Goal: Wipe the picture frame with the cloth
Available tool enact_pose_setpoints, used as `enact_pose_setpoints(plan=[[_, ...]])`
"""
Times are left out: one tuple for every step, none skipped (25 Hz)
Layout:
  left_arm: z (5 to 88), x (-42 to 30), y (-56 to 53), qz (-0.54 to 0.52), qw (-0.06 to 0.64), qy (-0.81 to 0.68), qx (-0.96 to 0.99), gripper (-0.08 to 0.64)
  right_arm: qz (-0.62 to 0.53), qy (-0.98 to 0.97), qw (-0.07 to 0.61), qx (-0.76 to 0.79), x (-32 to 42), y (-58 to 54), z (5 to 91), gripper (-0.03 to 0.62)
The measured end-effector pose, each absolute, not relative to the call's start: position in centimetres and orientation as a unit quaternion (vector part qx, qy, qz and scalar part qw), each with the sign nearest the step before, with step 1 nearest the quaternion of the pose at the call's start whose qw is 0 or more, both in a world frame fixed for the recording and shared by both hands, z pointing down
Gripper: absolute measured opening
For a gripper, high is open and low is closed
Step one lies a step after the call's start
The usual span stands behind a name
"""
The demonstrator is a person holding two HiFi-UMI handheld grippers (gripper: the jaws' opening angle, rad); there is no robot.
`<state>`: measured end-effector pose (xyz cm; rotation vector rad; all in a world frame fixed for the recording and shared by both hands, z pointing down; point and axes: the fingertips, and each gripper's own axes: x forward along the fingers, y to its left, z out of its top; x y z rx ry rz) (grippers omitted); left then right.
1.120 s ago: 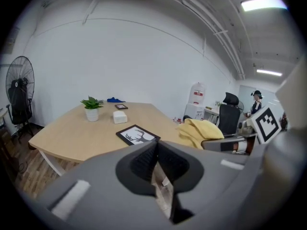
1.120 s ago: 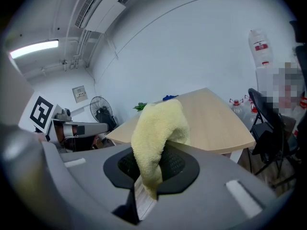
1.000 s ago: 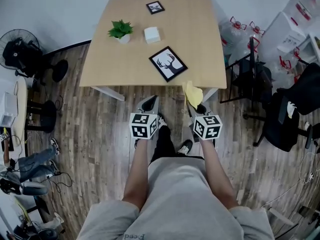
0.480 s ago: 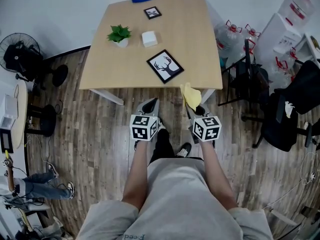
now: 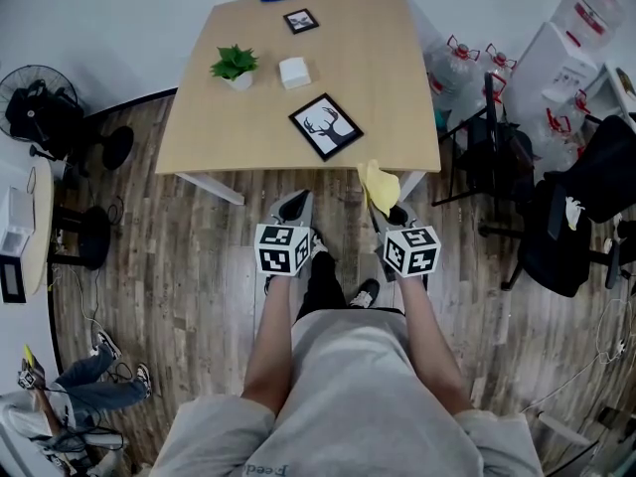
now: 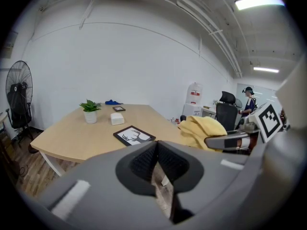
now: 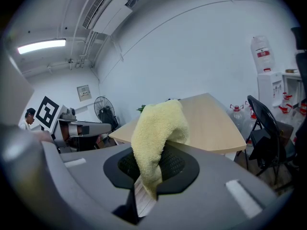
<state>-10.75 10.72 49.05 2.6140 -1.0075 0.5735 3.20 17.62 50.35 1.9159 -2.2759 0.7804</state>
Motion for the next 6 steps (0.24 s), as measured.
enact_pose_setpoints(plan=[[49.12,-10.74,10.79,0.199,0.141,-0.349,0.905,0.052,0.253,-0.74,0.033,0.622,3.19,17.66,50.4,0.051],[49.17,-10.72,10.81,0.199,0.141,-0.349,0.905,0.052,0.253,-0.74,0.034,0.622,3.17,17.67,50.45,0.051],[49.18,-10.72,10.77,0.199,0.141,-0.349,0.905,0.052,0.254,-0.74,0.036,0.622,3.15,17.63,50.5,0.051],[49.16,-10.72,10.66,0.199,0.141,-0.349,0.905,0.052,0.254,-0.74,0.038,0.621,3.13,17.54,50.56,0.051],[49.13,-10.74,10.52,0.199,0.141,-0.349,0.905,0.052,0.255,-0.74,0.04,0.621,3.11,17.44,50.61,0.051],[49.09,-10.76,10.36,0.199,0.141,-0.349,0.905,0.052,0.255,-0.74,0.042,0.621,3.09,17.32,50.65,0.051]])
